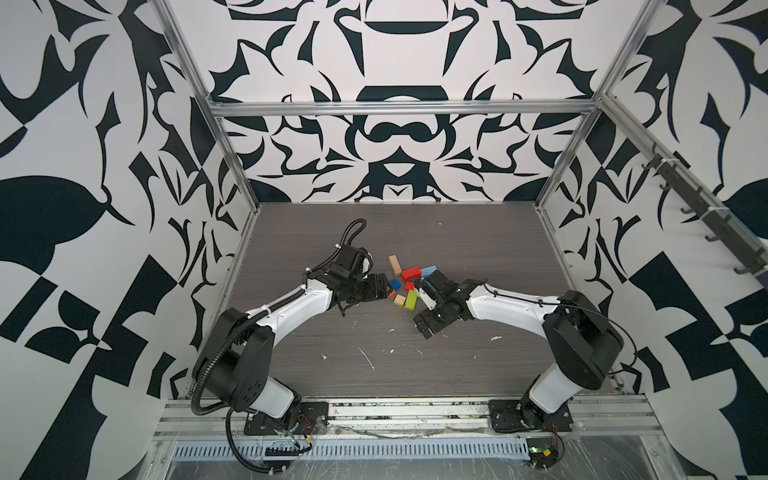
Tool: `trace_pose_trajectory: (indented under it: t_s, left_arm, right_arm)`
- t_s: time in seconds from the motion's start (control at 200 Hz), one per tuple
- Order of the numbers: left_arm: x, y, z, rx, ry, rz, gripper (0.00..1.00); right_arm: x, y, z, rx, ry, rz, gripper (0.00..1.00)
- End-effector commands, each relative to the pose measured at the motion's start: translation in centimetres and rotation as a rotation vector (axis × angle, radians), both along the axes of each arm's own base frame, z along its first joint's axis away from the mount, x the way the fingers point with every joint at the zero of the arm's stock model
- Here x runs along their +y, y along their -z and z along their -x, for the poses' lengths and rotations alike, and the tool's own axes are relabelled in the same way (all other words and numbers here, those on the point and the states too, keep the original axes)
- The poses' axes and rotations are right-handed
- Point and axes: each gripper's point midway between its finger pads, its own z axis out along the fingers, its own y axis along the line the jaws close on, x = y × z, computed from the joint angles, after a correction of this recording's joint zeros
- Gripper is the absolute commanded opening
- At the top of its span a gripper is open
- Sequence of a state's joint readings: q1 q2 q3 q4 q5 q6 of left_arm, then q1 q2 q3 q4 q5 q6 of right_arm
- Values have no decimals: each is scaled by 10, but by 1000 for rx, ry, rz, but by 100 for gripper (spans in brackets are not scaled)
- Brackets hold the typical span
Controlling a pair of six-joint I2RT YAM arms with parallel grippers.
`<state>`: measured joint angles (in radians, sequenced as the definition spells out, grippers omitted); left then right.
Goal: Build the wood block tower
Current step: 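Grasp a wood bar with the right gripper while the left gripper withdraws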
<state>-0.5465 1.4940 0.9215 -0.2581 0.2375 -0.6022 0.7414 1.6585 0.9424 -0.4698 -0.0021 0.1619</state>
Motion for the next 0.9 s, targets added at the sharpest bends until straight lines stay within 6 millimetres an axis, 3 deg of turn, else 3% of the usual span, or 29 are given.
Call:
trace_pose_trajectory:
  t_s: [0.0,0.225,0.58,0.895]
  left_arm:
    - [3,0,7,12,10,6,82]
    - [3,0,7,15,10,6,82]
    - [7,2,5,12,3,-27,82]
    - [8,4,4,13,1,-35,82]
  right_arm:
    - [3,-7,1,9,-38,11,100]
    - [-5,-1,-1,20,-29,72,99]
    - [-10,8,-1,53,10,120,84]
    - [-16,-1,-10,2,113,124,71]
